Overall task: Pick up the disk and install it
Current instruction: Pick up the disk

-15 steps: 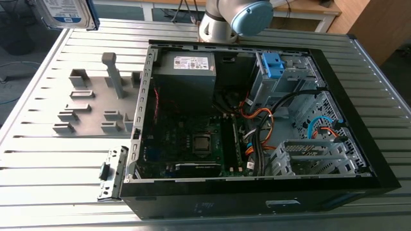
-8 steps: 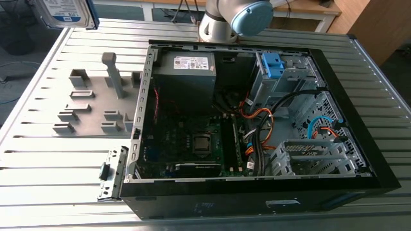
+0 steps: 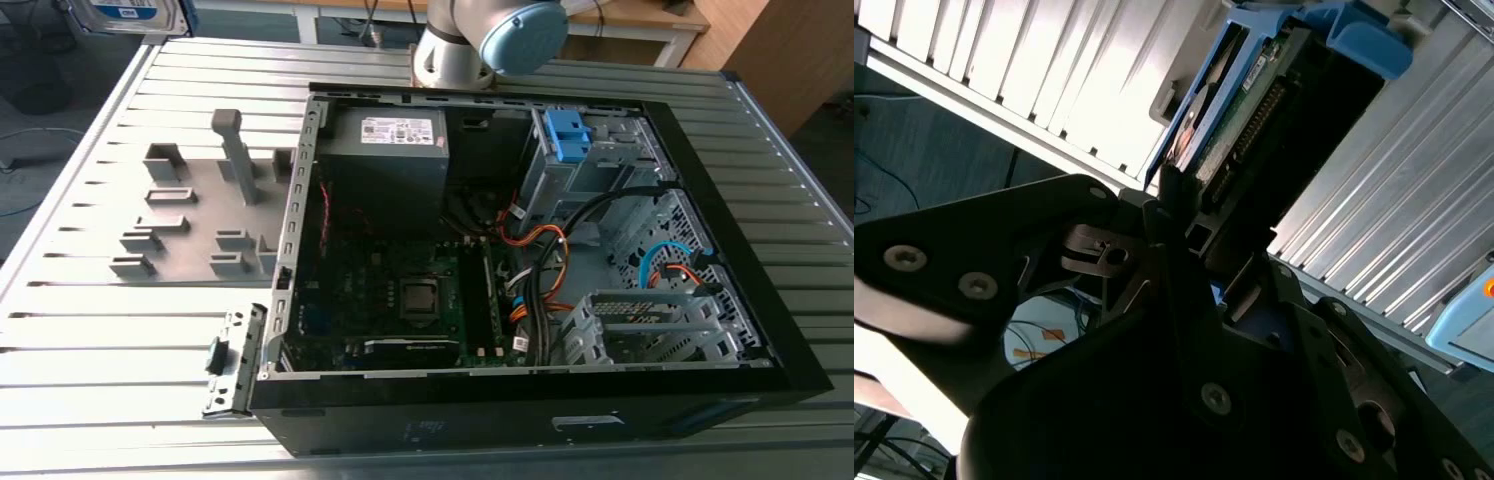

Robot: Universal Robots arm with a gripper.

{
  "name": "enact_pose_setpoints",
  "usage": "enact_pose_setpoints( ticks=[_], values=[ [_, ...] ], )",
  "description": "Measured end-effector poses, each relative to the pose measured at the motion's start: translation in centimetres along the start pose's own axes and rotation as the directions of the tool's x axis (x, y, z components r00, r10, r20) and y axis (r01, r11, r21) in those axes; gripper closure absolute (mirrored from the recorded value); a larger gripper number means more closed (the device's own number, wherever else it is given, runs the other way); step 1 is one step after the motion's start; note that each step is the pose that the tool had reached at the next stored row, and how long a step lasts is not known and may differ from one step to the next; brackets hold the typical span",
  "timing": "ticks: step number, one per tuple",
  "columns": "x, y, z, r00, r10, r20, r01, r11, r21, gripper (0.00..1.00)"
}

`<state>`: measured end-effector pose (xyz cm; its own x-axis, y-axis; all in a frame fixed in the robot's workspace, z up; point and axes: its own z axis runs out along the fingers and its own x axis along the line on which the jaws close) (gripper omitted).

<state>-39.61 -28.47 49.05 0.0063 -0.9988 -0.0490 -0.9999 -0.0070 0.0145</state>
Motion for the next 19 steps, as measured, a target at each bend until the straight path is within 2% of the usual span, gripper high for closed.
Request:
enact_pose_setpoints(
  ticks=[10,19],
  values=[
    [-0.01,-0.09,-0.02,1.0,0.0,0.0,0.0,1.0,0.0,0.64],
    [0.01,-1.18,-0.02,1.0,0.0,0.0001,0.0,1.0,0.0001,0.64]
  ],
)
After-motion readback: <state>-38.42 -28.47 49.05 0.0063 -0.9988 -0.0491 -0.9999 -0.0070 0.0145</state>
